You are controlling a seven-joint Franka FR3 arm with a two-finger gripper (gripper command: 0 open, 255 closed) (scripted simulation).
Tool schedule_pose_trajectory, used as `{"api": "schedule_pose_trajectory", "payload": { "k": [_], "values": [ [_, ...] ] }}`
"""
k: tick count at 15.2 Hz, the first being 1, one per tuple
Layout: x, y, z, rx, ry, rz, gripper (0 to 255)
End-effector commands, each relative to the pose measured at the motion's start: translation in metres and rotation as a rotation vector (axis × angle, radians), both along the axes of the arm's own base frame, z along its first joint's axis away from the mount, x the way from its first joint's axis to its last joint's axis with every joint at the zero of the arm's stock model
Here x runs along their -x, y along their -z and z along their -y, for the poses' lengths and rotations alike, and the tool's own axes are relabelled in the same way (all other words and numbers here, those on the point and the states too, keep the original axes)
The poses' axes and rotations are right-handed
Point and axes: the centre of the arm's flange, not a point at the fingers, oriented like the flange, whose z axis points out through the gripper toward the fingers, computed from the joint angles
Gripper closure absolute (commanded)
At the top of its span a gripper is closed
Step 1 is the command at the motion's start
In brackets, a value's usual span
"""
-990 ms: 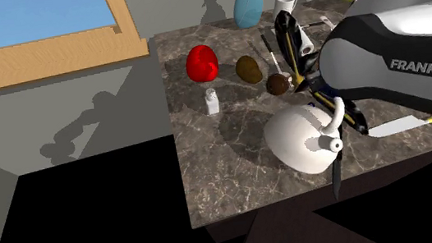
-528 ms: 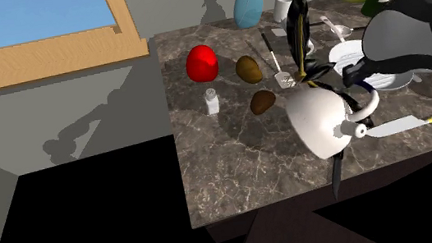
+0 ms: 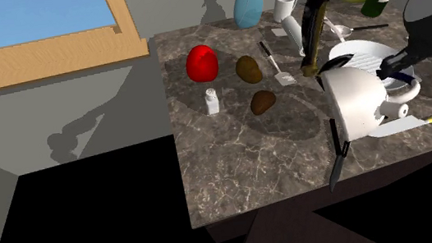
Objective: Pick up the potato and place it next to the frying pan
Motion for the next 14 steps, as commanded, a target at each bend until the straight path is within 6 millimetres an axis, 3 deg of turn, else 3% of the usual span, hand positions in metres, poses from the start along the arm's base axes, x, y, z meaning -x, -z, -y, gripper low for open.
{"api": "schedule_pose_trajectory", "payload": {
  "k": [1, 14],
  "values": [
    [0.027, 0.000, 0.023, 0.005, 0.000, 0.000, 255],
    [0.027, 0.069, 0.023, 0.005, 0.000, 0.000, 255]
  ]
}}
